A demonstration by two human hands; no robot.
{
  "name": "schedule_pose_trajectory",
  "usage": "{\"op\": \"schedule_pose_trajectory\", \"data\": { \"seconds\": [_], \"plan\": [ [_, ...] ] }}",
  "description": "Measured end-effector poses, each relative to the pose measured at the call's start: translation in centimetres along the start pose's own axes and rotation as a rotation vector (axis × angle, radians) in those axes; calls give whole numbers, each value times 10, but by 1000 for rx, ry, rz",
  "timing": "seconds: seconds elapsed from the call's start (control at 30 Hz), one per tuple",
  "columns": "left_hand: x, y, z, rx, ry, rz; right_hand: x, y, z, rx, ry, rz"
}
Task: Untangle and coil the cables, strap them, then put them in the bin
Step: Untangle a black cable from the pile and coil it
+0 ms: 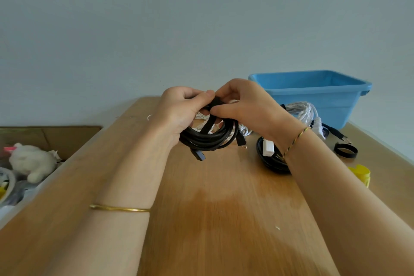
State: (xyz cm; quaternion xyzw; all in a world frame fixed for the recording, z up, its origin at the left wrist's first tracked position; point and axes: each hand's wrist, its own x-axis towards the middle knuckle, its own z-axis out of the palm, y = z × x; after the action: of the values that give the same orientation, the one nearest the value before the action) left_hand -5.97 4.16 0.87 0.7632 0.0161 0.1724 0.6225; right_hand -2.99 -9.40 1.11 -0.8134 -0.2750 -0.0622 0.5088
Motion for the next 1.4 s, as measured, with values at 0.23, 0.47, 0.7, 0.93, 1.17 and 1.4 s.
{"op": "schedule_pose_trajectory", "data": {
  "seconds": [0.23, 0.47, 0.7, 0.93, 1.17, 1.4],
  "plan": [
    [1, -1, -1, 45, 8, 23, -1, -1, 3, -72, -8, -42],
    [2, -2, 0, 82, 5, 46, 3, 1, 10, -236, 43, -62],
    [4, -4, 1, 92, -14, 34, 5, 6, 18, -311, 125, -81],
    [5, -6, 1, 120, 4, 91, 6, 12, 27, -266, 206, -54],
    [6, -6, -6, 88, 13, 104, 4, 9, 14, 554, 11, 223],
    [7, -6, -9, 71, -13, 115, 5, 11, 7, 860, 21, 355]
  ]
}}
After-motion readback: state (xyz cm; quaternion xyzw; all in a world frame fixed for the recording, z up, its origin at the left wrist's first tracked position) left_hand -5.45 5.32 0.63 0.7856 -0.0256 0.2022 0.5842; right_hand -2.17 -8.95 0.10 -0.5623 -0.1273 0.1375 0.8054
